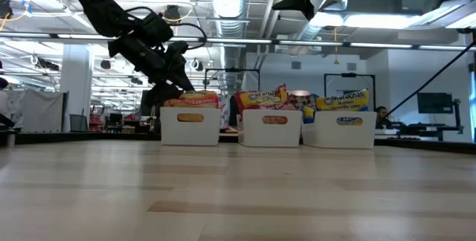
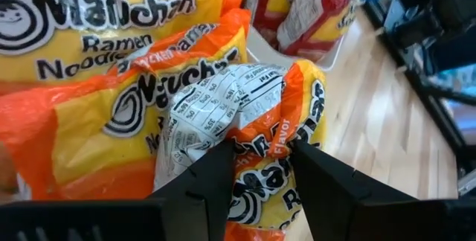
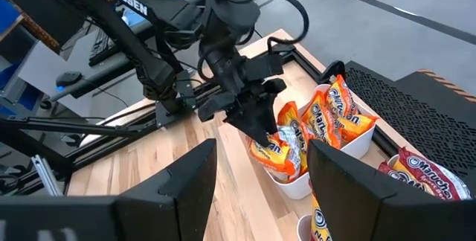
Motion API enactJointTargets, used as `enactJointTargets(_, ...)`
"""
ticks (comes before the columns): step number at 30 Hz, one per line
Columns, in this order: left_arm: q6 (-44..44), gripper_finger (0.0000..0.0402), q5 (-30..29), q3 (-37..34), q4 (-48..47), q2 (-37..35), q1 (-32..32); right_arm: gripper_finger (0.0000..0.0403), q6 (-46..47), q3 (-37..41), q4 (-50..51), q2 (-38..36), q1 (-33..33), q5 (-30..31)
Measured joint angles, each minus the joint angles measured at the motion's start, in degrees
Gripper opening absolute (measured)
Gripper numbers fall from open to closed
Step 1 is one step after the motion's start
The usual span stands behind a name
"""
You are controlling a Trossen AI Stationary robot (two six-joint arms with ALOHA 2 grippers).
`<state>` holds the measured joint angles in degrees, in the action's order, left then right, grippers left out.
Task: Sort Maruchan noodles
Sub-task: Put the orange noodle pack into the left white bin, then return to Home Position
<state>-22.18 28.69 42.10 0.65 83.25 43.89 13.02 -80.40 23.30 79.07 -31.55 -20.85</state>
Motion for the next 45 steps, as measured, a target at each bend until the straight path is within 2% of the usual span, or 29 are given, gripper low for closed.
enactJointTargets(8, 1.59, 0.0126, 0.35, 3.7, -4.39, -3.3, 3.19, 0.0235, 0.0, 0.0, 0.03, 0.0, 0.0, -0.01)
enactJointTargets(17, 6.0, 0.0126, 1.65, 9.36, -19.63, -6.83, 6.3, 0.0235, -0.04, 0.0, 0.55, 0.0, -0.15, -0.01)
enactJointTargets(24, 8.08, 0.0126, 1.96, 16.04, -26.56, -13.37, 6.21, 0.0235, 0.0, 0.0, 2.45, 0.0, -2.66, -0.06)
enactJointTargets(28, 7.51, 0.0126, 2.15, 16.71, -27.66, -19.39, 4.75, 0.0235, 0.02, 0.0, 4.3, 0.0, -4.27, -0.06)
enactJointTargets(30, 6.91, 0.0126, -0.34, 16.71, -29.35, -22.62, 3.3, 0.0235, -0.01, 0.0, 5.66, -0.01, -4.65, -0.31)
enactJointTargets(35, 7.23, 0.0126, -14.74, 16.66, -32.52, -29.87, -2.69, 0.0235, -4.25, 0.04, 6.38, -1.81, -5.3, -0.36)
enactJointTargets(37, 8.12, 0.0126, -18.84, 16.66, -32.4, -31.83, -5.45, 0.0235, -4.23, 0.04, 6.1, -2.69, -5.03, -0.36)
enactJointTargets(41, 9.1, 0.0126, -22.9, 16.66, -32.37, -34.27, -10.08, 0.0235, -1.2, 0.04, 5.83, -4.41, -2.93, -0.3)
enactJointTargets(45, 9.11, 0.0126, -23.06, 16.58, -32.31, -35.0, -15.28, 0.0235, 2.28, 0.04, 5.69, -5.86, 1.26, -0.25)
